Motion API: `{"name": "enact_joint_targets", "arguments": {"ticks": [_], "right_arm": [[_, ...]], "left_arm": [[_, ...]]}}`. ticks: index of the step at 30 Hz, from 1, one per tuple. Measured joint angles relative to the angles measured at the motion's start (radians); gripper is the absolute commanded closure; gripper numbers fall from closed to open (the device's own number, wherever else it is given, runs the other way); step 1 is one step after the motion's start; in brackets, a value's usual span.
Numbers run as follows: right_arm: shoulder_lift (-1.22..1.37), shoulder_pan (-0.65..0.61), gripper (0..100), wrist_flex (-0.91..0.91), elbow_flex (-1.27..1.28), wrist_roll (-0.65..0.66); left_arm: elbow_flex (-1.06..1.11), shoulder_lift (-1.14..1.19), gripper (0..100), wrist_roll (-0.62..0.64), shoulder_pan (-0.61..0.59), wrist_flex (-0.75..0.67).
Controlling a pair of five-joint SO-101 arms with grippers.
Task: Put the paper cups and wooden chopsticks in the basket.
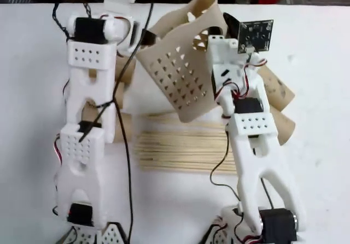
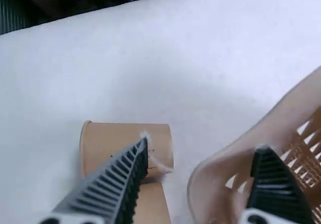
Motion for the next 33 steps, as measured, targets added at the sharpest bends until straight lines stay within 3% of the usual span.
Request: {"name": "enact_joint_targets", "arguments": {"ticks": [2,9,13,21,33], "right_arm": [[0.0,0.0,98.1,0.0,0.0,0.0],[0.003,-0.011,98.1,0.002,0.012,0.003],[0.003,-0.015,97.4,0.002,0.012,0.003],[0.002,-0.015,77.6,0.121,0.009,-0.002],[-0.041,0.112,76.9,0.494,0.006,-0.002]], "left_arm": [[0.002,0.0,71,-0.046,0.017,0.009],[0.048,0.015,98,-0.21,0.08,0.003],[0.048,0.014,98,-0.245,0.089,-0.02],[0.051,0.017,98,-0.256,0.089,-0.109],[0.06,0.032,98,-0.315,0.084,-0.13]]}}
